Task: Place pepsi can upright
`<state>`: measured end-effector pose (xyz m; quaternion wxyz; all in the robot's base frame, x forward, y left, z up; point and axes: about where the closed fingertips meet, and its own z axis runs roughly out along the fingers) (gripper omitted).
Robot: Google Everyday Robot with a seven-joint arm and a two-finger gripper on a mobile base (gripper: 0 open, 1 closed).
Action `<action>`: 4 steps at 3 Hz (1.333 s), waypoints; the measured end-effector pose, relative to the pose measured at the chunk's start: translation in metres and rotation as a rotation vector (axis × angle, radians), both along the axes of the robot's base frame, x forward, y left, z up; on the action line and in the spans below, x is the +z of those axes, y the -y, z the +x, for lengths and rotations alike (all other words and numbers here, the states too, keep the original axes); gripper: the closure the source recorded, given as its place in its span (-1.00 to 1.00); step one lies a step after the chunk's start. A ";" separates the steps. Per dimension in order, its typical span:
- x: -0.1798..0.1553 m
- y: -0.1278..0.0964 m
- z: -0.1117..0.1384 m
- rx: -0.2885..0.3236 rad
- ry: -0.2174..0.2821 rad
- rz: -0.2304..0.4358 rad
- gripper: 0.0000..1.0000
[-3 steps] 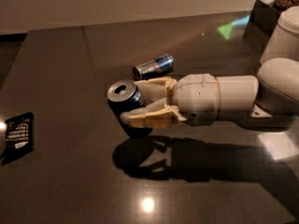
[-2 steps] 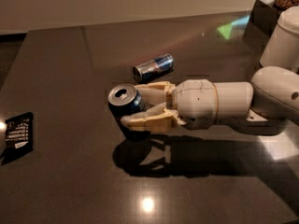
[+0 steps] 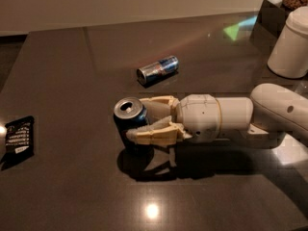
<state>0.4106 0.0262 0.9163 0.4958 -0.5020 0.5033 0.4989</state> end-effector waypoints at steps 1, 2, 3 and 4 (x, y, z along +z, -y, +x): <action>-0.005 0.002 -0.002 0.012 -0.022 0.042 0.66; -0.009 0.003 -0.006 0.017 -0.017 0.051 0.04; -0.007 0.000 -0.007 0.022 -0.015 0.049 -0.58; -0.006 -0.002 -0.008 0.027 -0.012 0.048 -1.00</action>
Offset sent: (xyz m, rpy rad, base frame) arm -0.0063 -0.0090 -0.0159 0.0594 0.0135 0.0111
